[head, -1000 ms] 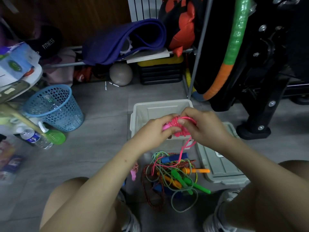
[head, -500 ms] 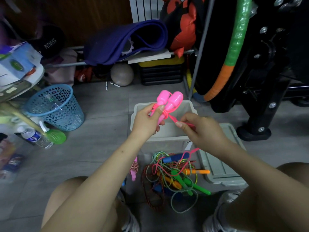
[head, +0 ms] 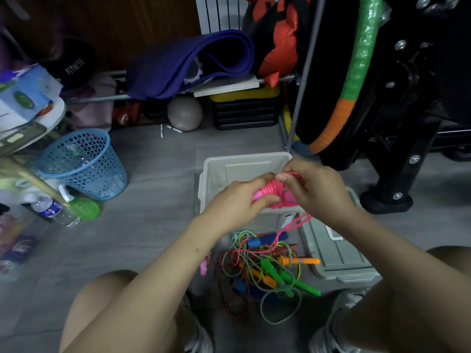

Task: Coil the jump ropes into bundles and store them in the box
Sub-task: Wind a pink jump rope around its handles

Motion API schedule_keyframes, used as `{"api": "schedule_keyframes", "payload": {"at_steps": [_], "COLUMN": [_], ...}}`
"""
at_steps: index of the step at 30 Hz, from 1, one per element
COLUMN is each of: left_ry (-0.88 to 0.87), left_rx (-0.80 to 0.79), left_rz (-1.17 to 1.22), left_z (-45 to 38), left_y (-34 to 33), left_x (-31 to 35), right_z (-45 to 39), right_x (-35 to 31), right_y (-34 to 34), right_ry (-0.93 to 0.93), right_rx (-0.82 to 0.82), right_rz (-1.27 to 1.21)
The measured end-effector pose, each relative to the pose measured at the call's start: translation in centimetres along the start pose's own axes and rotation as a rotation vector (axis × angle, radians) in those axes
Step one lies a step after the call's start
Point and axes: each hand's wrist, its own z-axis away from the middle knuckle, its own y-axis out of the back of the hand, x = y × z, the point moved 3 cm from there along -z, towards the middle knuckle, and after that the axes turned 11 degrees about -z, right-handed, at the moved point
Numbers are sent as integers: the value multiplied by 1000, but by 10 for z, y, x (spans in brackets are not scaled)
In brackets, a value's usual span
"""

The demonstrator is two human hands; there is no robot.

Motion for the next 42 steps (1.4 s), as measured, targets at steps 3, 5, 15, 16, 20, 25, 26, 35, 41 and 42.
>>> {"api": "schedule_keyframes", "payload": {"at_steps": [3, 5, 15, 16, 20, 25, 26, 35, 41, 42], "left_ry": [-39, -25, -88, -89, -73, -75, -77, 1, 58, 93], "left_rx": [-6, -3, -33, -36, -27, -7, -8, 116, 173, 190], "left_rz": [-17, 22, 26, 49, 247, 366, 398, 565, 676, 694], "left_z": [2, 2, 7, 8, 10, 12, 13, 12, 9, 8], "left_y": [2, 5, 3, 3, 5, 4, 3, 13, 15, 15], "left_x": [5, 5, 4, 4, 7, 11, 11, 1, -1, -3], "right_z": [-1, -3, -17, -17, -17, -16, -16, 1, 9, 12], "right_x": [-2, -5, 17, 16, 19, 23, 24, 24, 21, 20], "right_y": [2, 3, 9, 8, 7, 6, 6, -9, -18, -20], "right_ry": [69, 110, -186, -217, -324, -463, -477, -726, -694, -693], "right_rx": [25, 30, -448, -482, -476, -454, -451, -405, -465, -459], "right_rz": [59, 89, -276, -397, -751, -904, -911, -1061, -1242, -1266]}}
